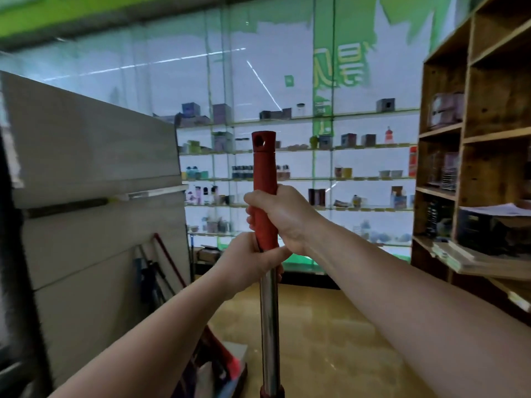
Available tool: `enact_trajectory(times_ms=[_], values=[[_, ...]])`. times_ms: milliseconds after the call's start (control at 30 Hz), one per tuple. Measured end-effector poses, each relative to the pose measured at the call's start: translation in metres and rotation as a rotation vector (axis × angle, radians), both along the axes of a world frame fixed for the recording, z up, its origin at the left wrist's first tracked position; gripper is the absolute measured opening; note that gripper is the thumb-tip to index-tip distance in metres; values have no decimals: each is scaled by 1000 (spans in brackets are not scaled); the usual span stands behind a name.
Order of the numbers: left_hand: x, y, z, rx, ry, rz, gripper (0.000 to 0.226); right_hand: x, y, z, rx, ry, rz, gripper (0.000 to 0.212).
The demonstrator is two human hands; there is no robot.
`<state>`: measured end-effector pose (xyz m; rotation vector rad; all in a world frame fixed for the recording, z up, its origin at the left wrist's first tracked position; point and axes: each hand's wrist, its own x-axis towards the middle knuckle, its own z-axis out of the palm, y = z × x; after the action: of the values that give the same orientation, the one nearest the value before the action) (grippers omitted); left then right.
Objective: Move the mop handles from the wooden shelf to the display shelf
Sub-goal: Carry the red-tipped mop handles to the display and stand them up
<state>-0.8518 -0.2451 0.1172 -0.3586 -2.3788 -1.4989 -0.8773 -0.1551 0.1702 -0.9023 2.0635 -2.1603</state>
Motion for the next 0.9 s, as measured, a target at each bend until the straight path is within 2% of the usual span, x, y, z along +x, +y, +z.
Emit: enact_trajectory(times_ms=[133, 367, 667, 900], values=[[11, -50, 6, 24, 4, 61, 41, 7, -51, 8, 10, 29, 92, 9], [31, -111, 21, -52, 25, 208, 26, 13, -112, 22, 19, 89, 306, 15], [65, -132, 31, -59, 49, 546, 33, 34, -141, 33, -64, 153, 540, 8], [110, -127, 36, -32, 72, 790, 25, 66, -162, 41, -136, 111, 740, 17]])
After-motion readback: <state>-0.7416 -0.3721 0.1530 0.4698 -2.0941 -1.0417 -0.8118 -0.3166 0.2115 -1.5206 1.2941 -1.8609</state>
